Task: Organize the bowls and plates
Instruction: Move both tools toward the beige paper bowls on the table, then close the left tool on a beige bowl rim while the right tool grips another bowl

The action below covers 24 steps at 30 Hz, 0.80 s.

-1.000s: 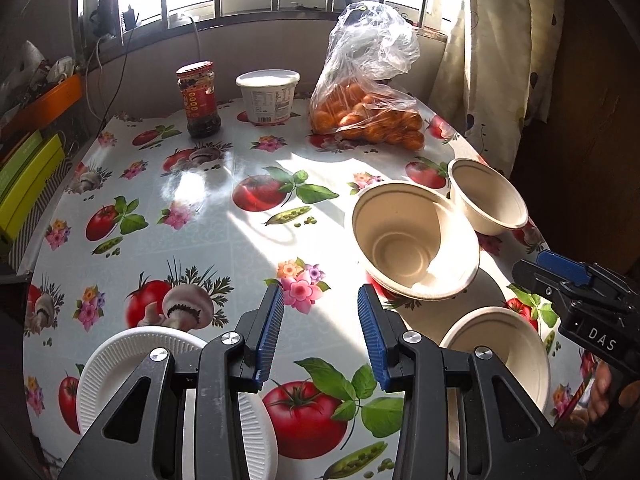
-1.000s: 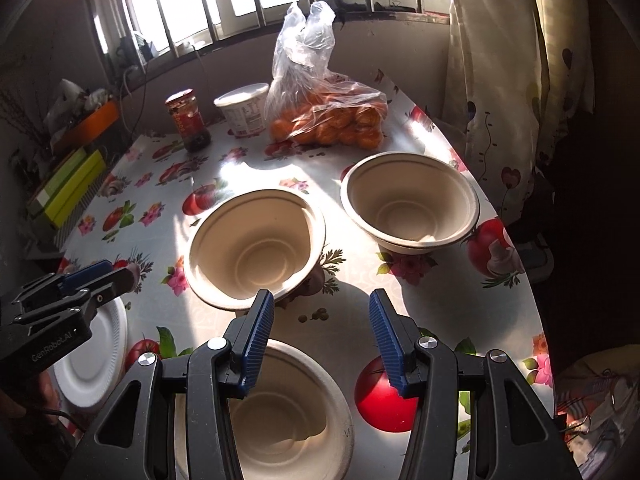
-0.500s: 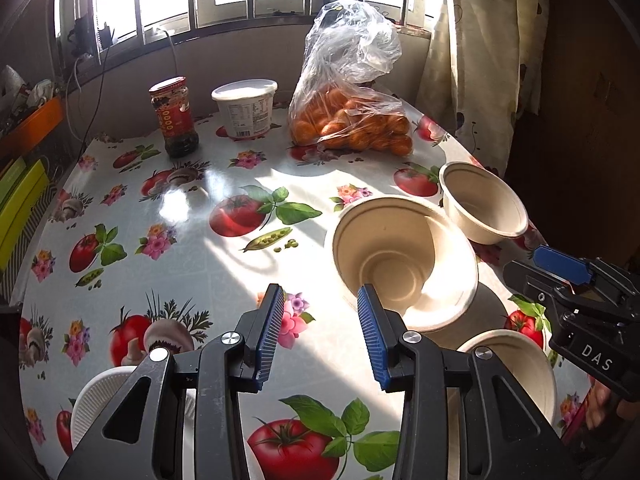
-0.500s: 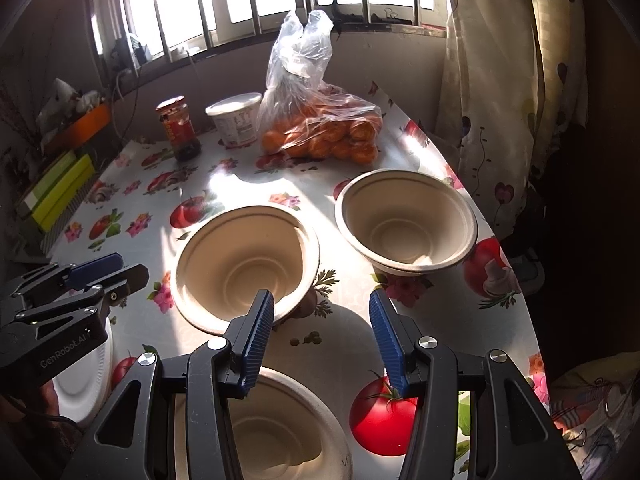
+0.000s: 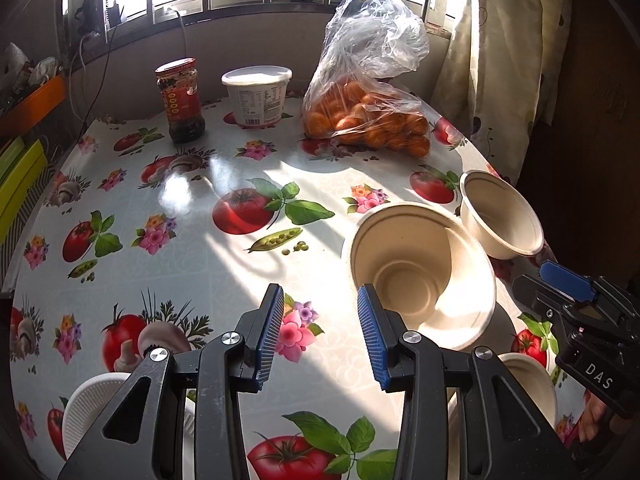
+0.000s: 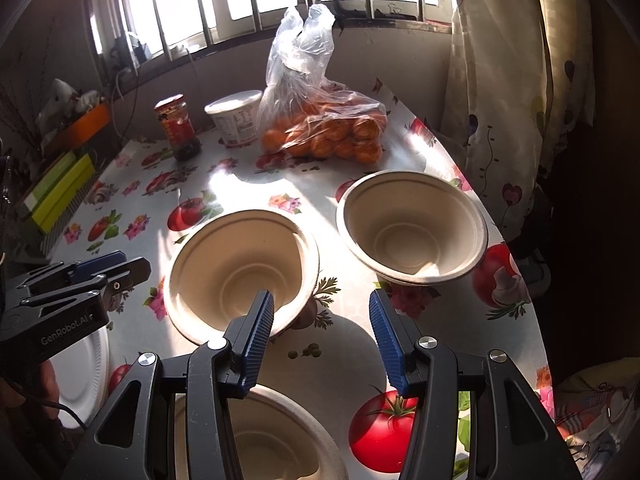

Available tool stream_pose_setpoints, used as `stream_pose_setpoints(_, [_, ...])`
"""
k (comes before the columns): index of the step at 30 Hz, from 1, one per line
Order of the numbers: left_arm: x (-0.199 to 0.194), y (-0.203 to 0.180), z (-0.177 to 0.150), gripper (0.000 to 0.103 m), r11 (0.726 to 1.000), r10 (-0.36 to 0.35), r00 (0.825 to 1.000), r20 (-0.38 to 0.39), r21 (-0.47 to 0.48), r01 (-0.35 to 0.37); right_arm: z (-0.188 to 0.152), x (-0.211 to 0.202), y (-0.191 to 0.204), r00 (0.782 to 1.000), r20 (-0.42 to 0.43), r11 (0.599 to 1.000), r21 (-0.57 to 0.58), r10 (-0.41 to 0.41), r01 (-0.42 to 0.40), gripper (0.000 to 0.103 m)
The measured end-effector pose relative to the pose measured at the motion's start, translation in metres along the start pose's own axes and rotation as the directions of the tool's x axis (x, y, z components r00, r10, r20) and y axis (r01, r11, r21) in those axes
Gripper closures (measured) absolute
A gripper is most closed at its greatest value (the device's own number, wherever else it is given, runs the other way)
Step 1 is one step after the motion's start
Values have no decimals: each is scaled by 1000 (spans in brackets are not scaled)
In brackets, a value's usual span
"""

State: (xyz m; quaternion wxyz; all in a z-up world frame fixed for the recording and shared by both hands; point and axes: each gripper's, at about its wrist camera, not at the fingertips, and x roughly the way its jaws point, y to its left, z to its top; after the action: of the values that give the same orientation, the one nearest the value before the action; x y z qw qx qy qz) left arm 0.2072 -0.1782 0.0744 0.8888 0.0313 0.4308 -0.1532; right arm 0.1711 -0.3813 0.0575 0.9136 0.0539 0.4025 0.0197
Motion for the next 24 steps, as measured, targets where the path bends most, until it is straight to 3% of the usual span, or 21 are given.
stream_pose_setpoints(5, [14, 6, -3, 63, 999, -14, 999, -53, -46, 12, 0, 10, 4, 999, -21, 1000, -12, 29, -29, 56])
stream_pose_setpoints(19, [26, 1, -2, 63, 995, -81, 994, -73, -64, 77, -1, 31, -1, 994, -64, 996, 18, 91, -90, 77])
stream_pose_setpoints(24, [26, 0, -3, 71, 993, -104, 992, -66, -68, 99, -1, 33, 0, 992, -67, 994, 25, 107, -106, 86])
